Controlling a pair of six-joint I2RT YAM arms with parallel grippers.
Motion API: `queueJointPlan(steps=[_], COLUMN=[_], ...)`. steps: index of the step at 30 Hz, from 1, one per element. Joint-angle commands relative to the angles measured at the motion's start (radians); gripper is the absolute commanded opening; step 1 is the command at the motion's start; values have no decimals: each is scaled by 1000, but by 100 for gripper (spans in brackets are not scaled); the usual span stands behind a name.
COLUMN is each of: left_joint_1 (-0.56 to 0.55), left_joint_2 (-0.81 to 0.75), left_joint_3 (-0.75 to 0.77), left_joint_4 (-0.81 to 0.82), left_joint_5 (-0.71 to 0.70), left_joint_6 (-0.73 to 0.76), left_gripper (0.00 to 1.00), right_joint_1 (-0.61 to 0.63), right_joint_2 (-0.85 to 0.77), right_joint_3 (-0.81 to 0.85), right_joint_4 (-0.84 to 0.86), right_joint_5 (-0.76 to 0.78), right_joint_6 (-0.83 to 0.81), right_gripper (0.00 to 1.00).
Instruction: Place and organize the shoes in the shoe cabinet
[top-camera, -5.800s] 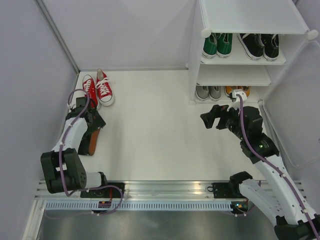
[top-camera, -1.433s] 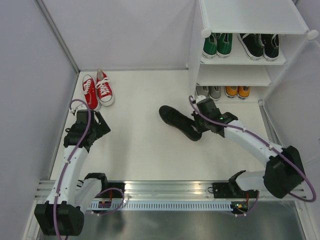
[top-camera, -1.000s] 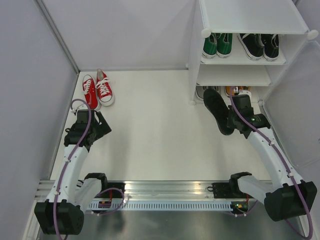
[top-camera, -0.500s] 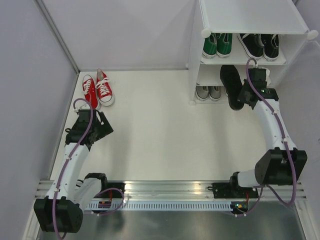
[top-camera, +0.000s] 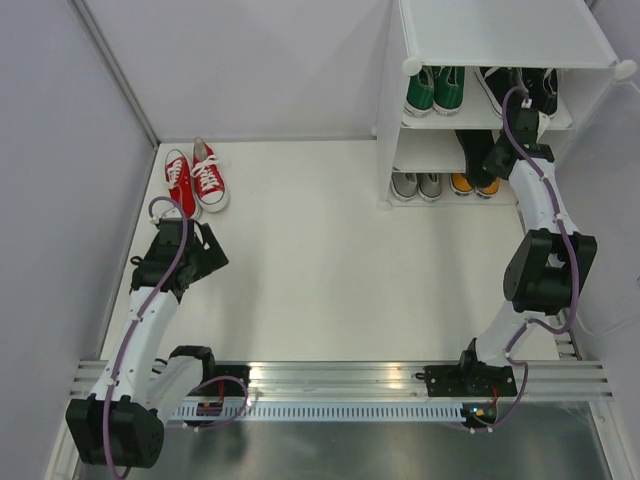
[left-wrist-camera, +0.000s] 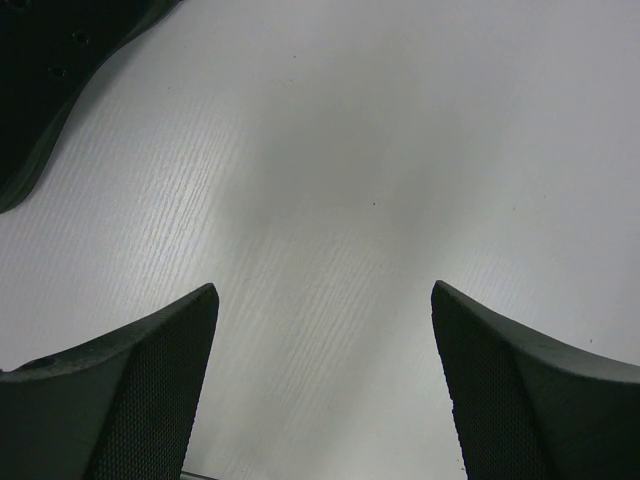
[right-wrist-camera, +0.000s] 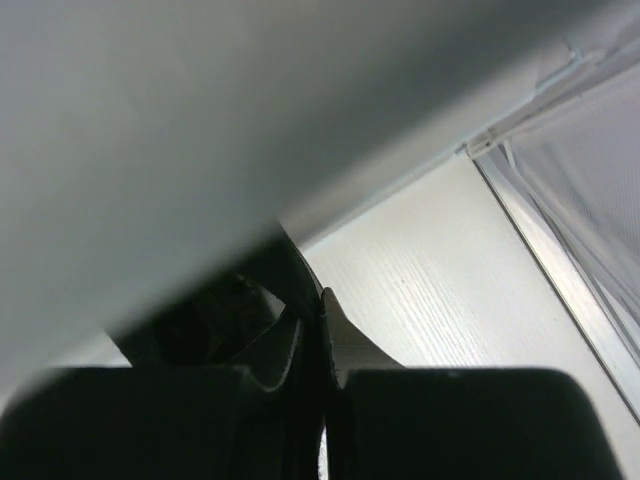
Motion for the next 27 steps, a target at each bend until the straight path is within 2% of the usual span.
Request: queueJointPlan(steps=[1,5,10,15,21,27], left_joint_1=[-5,-7,-9,-10,-12,-18], left_joint_2=[-11,-17,-22,-26,-39,-49], left_joint_3=[-2,-5,-3,-3,-7,-10], left_joint_4=[33,33,34,34,37,36], left_joint_5=[15,15,16,18,25,33], left_joint_6=[26,26,26,28,29,29], left_gripper=[90,90,90,90,90,90], right_joint_1=[-7,-8,-14,-13,-13,-13], right_joint_2=[29,41,43,-46,-220,-340], right_joint_3=[107,124,133,87,-75,-253], right_joint_4=[189,196,187,193,238,327], right_joint_5=[6,7,1,-48,-91,-128], right_joint_6=[67,67,71,65,37,10], right_gripper=[13,22,40,57,68,69])
